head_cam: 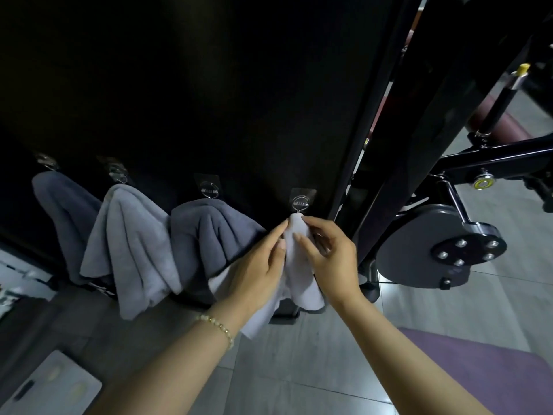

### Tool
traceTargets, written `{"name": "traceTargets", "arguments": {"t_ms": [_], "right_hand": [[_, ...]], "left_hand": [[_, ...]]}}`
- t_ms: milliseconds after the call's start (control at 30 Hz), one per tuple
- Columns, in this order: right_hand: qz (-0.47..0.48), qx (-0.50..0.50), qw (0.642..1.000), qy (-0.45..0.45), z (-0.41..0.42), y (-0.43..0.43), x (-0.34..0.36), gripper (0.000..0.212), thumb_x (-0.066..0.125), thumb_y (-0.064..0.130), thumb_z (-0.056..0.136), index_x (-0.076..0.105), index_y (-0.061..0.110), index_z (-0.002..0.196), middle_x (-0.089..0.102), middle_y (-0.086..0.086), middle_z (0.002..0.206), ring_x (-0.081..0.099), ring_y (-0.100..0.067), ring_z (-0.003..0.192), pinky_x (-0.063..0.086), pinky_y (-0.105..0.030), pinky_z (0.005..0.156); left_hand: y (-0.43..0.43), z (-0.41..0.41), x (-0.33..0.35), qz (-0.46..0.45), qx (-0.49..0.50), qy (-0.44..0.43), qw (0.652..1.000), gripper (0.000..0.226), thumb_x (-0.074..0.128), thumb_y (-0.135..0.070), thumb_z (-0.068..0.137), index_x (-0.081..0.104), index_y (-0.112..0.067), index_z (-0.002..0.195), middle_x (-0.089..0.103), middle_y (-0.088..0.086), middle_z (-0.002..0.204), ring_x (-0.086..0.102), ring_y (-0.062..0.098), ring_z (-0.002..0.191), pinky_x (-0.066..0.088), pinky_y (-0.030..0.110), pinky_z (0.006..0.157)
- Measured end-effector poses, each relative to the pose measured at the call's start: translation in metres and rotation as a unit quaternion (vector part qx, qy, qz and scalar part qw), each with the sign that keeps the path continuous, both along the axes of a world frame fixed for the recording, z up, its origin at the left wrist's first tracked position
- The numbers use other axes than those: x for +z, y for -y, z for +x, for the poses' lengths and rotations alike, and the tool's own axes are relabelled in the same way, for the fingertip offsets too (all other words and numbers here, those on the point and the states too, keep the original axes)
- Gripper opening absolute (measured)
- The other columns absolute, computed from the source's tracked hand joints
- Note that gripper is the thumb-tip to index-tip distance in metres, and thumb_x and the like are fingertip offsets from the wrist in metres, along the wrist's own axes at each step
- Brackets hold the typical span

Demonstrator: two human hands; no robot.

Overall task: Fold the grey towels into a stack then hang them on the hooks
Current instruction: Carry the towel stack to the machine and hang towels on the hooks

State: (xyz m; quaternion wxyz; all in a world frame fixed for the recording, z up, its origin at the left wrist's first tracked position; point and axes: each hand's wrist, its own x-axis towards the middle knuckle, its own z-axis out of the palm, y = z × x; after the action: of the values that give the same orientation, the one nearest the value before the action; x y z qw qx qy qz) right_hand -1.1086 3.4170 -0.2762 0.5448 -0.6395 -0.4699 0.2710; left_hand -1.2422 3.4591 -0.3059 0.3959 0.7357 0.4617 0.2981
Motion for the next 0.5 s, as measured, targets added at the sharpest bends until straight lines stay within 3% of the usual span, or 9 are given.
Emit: {"name": "traceTargets", "arguments": {"t_ms": [100,167,300,400,500], "right_hand": [[-0.011,-0.006,0.998,-0.059,-0.005,-0.003,-0.002,0.023,0.069,0.018,0.086,0.067,0.027,0.107,0.068,0.014,0.104,0.062,-0.002,0.103,0.051,-0.027,0.093],[-0.017,0.001,0.999,-0.045,-0.003,-0.003,-0.001,0.024,0.069,0.019,0.086,0.066,0.025,0.109,0.068,0.013,0.105,0.062,-0.004,0.102,0.051,-0.029,0.092],[-0.034,0.022,0.998,0.038,0.004,0.004,0.006,0.031,0.069,0.020,0.086,0.062,0.026,0.115,0.061,0.013,0.111,0.056,0.005,0.101,0.045,-0.012,0.088],[-0.067,0.032,0.990,0.119,0.008,0.010,0.011,0.039,0.067,0.027,0.087,0.056,0.027,0.125,0.055,0.014,0.120,0.052,0.004,0.106,0.036,-0.004,0.084],[-0.104,0.051,0.979,0.166,0.010,0.019,0.014,0.047,0.065,0.031,0.087,0.050,0.027,0.132,0.048,0.012,0.129,0.048,-0.003,0.115,0.034,-0.007,0.083]], "left_hand": [[-0.001,-0.003,-0.002,-0.020,-0.033,0.017,0.999,0.043,0.036,-0.030,0.102,0.035,-0.035,0.144,0.042,-0.016,0.145,0.036,-0.008,0.130,0.027,0.011,0.106],[-0.003,-0.007,0.002,0.001,-0.044,0.005,0.999,0.043,0.036,-0.027,0.102,0.034,-0.034,0.145,0.041,-0.016,0.144,0.035,-0.008,0.130,0.027,0.016,0.110],[-0.001,-0.018,0.014,0.065,0.013,-0.015,0.998,0.037,0.042,-0.023,0.100,0.047,-0.027,0.137,0.047,-0.018,0.126,0.042,-0.009,0.113,0.028,0.002,0.099],[0.002,-0.029,0.020,0.097,-0.011,-0.050,0.994,0.040,0.046,-0.031,0.098,0.046,-0.028,0.138,0.048,-0.014,0.134,0.044,0.000,0.121,0.035,0.015,0.104],[0.003,-0.038,0.024,0.100,-0.008,-0.073,0.992,0.049,0.058,-0.034,0.091,0.044,-0.029,0.138,0.049,-0.011,0.135,0.044,0.005,0.125,0.040,0.025,0.103]]}}
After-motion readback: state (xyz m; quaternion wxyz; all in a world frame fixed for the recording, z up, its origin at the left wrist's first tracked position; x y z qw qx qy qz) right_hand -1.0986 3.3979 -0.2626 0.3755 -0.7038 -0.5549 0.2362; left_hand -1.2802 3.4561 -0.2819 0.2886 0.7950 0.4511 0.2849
